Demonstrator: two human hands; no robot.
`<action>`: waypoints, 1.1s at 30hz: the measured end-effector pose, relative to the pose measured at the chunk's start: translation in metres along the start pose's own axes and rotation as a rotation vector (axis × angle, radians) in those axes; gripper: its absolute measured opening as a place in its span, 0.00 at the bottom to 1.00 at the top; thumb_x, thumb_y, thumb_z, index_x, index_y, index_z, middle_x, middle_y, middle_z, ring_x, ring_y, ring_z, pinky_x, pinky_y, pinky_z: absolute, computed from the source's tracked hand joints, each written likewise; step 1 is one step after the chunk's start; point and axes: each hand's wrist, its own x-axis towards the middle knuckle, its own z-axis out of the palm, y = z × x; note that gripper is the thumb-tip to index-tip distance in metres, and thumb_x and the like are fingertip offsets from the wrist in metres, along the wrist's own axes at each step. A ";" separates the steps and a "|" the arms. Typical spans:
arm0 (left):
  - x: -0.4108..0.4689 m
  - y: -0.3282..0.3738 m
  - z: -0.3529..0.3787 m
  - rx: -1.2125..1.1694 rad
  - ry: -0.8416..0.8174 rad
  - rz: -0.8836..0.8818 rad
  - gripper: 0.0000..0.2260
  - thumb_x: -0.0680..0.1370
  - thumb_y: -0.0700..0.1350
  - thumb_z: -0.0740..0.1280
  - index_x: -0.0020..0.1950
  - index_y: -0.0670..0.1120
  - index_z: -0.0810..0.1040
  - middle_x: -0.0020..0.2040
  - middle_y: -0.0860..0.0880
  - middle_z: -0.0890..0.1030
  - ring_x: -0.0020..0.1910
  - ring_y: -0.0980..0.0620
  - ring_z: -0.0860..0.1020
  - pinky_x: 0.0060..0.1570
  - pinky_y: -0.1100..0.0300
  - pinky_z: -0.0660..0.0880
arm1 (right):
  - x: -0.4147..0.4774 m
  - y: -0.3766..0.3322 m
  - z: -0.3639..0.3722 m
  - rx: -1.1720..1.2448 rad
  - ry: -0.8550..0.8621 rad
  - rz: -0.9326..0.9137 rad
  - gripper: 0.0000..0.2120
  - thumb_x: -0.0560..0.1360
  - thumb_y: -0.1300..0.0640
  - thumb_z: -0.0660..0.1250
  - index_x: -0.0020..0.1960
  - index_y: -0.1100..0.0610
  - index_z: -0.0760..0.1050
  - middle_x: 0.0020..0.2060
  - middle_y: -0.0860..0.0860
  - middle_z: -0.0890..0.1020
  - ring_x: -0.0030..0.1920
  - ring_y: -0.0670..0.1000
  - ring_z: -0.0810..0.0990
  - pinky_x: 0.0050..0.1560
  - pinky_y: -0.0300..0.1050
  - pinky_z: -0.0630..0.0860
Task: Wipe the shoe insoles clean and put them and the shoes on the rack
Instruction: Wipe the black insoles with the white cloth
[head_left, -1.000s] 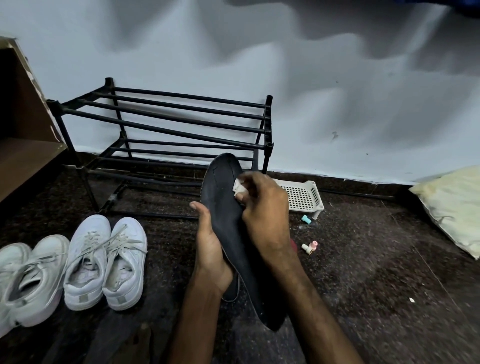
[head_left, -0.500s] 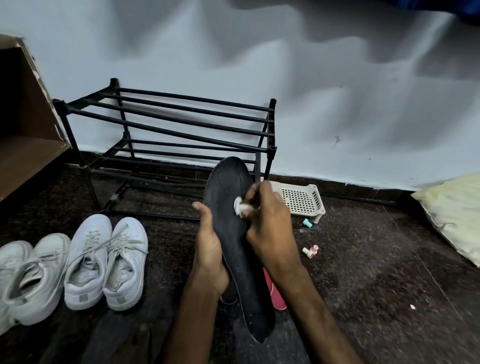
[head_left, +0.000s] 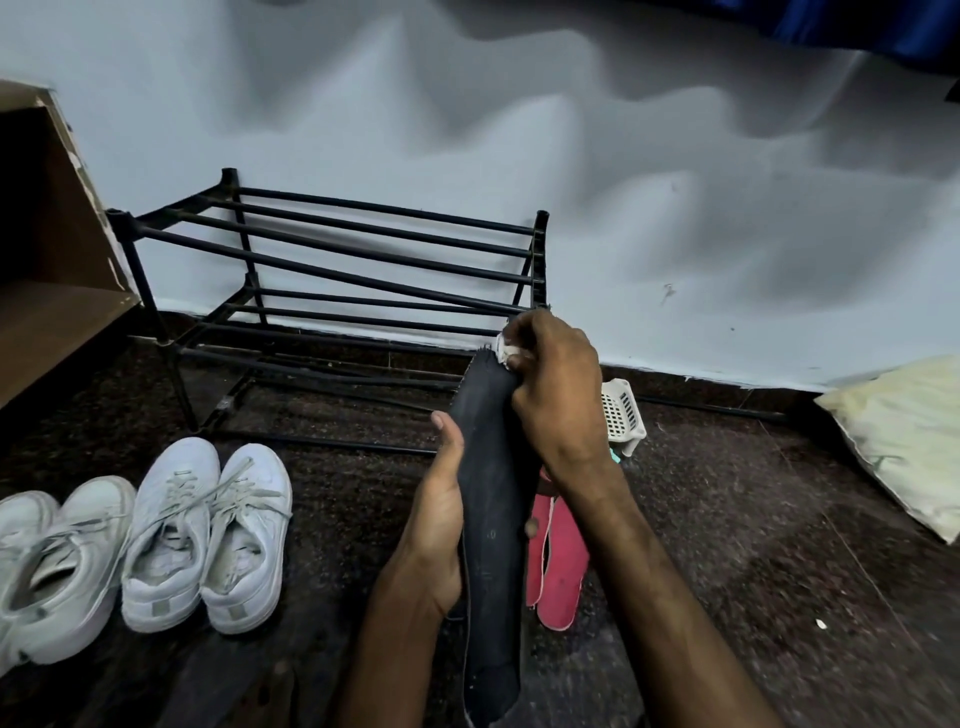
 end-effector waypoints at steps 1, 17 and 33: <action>0.000 0.002 0.001 -0.009 -0.004 0.002 0.37 0.75 0.72 0.53 0.56 0.42 0.83 0.46 0.38 0.80 0.34 0.44 0.79 0.34 0.55 0.76 | -0.005 0.000 0.000 -0.009 0.007 -0.009 0.18 0.68 0.75 0.65 0.53 0.57 0.77 0.47 0.50 0.81 0.49 0.52 0.75 0.46 0.35 0.63; -0.001 0.006 -0.001 -0.181 -0.087 0.097 0.30 0.77 0.65 0.57 0.63 0.43 0.79 0.62 0.43 0.79 0.65 0.48 0.76 0.69 0.55 0.69 | -0.065 -0.016 0.006 0.118 -0.002 -0.102 0.09 0.72 0.70 0.67 0.49 0.59 0.79 0.46 0.51 0.77 0.49 0.52 0.75 0.51 0.39 0.71; 0.024 0.001 -0.061 -0.532 0.253 -0.022 0.35 0.79 0.62 0.59 0.73 0.35 0.67 0.70 0.37 0.72 0.67 0.40 0.73 0.57 0.43 0.75 | -0.090 0.035 0.007 0.917 -0.210 0.829 0.12 0.81 0.67 0.58 0.44 0.59 0.76 0.37 0.52 0.77 0.32 0.46 0.70 0.33 0.38 0.69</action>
